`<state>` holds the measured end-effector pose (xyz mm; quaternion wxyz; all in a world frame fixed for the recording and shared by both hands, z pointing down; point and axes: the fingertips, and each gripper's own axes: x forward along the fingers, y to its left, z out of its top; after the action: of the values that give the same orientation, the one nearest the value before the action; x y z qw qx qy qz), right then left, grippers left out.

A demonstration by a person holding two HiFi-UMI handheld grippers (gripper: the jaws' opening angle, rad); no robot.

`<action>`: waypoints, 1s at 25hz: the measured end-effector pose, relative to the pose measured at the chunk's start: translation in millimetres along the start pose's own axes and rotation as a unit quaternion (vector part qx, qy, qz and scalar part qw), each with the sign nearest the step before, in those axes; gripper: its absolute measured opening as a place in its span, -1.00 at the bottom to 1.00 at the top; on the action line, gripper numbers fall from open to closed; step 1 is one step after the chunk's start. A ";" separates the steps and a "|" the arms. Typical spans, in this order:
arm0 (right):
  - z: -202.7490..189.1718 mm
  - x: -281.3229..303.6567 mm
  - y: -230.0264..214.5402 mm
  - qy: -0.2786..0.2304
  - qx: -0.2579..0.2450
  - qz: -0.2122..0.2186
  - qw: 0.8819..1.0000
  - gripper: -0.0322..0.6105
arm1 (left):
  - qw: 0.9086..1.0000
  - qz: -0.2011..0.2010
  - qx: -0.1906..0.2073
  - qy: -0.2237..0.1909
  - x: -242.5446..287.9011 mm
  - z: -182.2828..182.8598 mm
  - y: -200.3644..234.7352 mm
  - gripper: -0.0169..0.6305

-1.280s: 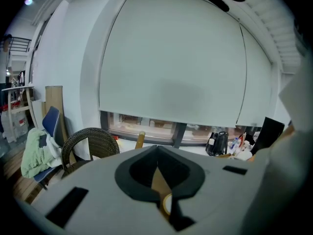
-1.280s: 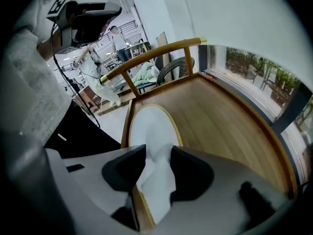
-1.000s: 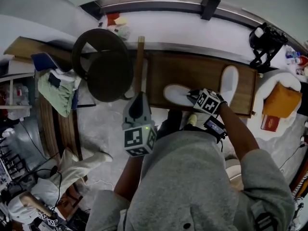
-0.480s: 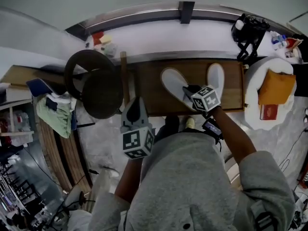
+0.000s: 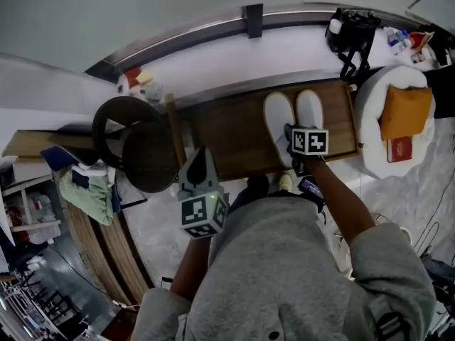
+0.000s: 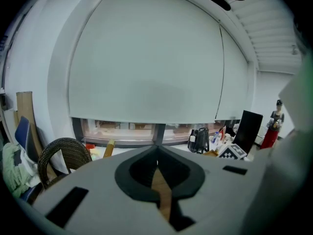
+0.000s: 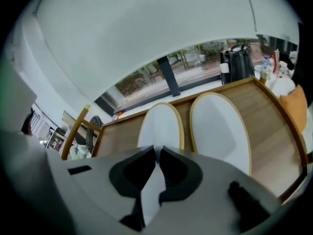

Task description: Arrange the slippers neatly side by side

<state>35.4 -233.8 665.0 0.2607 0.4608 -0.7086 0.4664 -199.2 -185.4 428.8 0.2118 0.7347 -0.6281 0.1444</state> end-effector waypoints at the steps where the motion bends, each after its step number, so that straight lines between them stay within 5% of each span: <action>1: -2.1 0.6 -5.3 0.000 0.014 -0.006 1.000 -0.77 | 1.000 -0.001 0.004 0.000 0.7 0.3 0.1 -0.90; 12: -12.2 5.4 -28.6 -0.007 0.106 -0.027 0.994 -0.77 | 1.000 -0.008 0.020 0.003 4.5 4.3 -2.7 -0.90; 20: -10.2 6.1 -19.1 -0.001 0.091 0.013 0.996 -0.75 | 1.000 -0.004 0.020 0.000 1.6 3.6 -9.2 -0.90; 25: -6.4 -5.5 -15.9 -0.002 0.065 0.040 0.997 -0.53 | 1.000 -0.001 0.014 -0.003 -3.0 2.2 -19.8 -0.90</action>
<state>51.6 -228.1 670.0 0.2095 0.4492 -0.6952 0.5206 -180.4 -181.5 422.9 0.2003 0.7389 -0.6255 0.1506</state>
